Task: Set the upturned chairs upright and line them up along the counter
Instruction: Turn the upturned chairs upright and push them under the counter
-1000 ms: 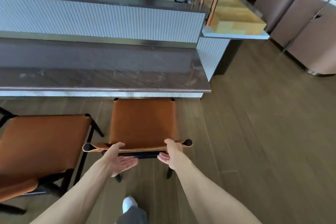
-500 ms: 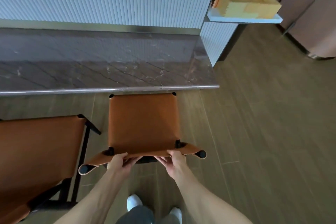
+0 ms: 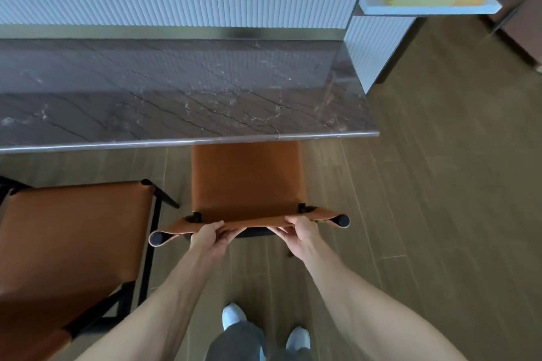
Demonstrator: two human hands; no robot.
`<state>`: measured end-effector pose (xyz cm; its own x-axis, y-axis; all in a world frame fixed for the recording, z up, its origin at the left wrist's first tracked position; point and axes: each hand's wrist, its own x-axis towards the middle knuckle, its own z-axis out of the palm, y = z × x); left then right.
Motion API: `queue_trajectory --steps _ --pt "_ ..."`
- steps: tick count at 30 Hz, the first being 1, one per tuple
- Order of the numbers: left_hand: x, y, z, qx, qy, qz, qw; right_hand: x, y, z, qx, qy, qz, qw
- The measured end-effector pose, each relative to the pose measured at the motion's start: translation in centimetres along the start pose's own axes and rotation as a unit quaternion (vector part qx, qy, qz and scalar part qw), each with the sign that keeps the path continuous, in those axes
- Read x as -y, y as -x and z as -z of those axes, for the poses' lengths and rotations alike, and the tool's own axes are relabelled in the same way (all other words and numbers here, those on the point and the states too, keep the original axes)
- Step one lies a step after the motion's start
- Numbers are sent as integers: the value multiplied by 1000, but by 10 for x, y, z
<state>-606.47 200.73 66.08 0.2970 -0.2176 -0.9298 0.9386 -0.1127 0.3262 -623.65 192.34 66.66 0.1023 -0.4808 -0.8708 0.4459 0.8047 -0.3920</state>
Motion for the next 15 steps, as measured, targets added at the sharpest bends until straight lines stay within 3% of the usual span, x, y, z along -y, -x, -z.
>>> queue_trajectory --steps 15 --pt "1 4 -28 18 -6 -23 1000 29 -23 -8 3 53 -20 998"
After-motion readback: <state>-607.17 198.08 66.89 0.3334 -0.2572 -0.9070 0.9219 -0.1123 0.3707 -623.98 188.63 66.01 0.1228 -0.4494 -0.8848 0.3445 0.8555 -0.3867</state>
